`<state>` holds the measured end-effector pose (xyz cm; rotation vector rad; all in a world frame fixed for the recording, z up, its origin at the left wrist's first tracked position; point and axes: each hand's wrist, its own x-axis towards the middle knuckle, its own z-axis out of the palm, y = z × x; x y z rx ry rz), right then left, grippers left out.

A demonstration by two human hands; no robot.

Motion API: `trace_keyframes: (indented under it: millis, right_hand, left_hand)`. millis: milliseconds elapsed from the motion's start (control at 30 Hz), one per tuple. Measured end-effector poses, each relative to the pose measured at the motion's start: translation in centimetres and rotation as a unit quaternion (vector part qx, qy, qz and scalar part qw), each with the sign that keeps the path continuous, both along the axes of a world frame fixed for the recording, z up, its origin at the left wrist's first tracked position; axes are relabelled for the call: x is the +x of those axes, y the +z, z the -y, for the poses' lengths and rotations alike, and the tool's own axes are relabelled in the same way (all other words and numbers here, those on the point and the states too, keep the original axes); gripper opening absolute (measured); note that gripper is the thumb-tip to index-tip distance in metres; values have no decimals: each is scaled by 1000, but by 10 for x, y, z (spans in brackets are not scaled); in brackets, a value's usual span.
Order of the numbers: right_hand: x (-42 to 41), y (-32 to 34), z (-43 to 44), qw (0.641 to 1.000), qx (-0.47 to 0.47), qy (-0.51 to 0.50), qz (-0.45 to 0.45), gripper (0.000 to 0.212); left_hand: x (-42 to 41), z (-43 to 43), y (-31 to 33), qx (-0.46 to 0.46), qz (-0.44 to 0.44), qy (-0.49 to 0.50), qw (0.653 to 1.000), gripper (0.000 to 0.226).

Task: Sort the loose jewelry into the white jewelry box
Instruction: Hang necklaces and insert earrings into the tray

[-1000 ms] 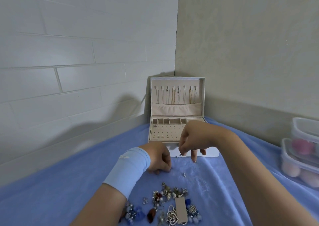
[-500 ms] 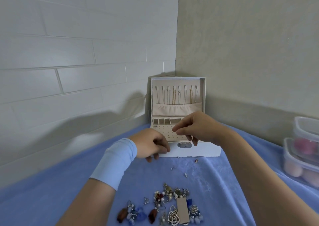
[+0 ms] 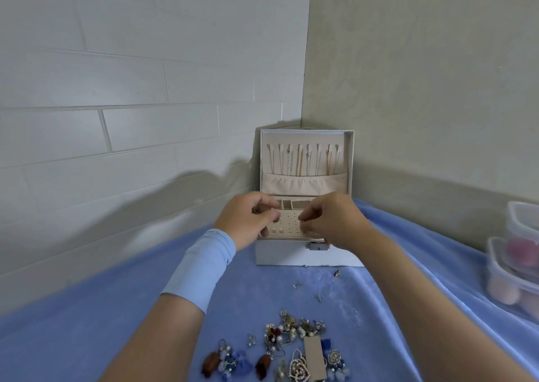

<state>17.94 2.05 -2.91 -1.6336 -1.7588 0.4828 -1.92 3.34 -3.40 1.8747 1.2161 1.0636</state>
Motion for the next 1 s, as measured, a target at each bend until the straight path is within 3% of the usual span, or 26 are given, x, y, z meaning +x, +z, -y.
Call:
trace_keyframes:
  millis: [167,400,600,767,900,1000]
  right_hand:
    - [-4,-2,2,999,22,11,34,14]
    - [-8,1,5,983,53,21,174,17]
    - [-6,-1,6,983,49,30,174,19]
    - [-10,-1,3,988,53,11,143,18]
    - [-24,1,-8,994,-4,34,105,12]
    - [-30,1,-15,986,-22,58,153,12]
  left_hand:
    - [4,-5,-6,10,1,2,1000,8]
    - [6,-6,-12,-1,33,-19,999,9]
    - [4,-7,-13,0,39,-6,999,8]
    - [-8,-15,-13,43,9,73,996,9]
    - [-13,-18,-15,44,-1,88,995,9]
    - [-10,-19,-17,42,-19,78,996,6]
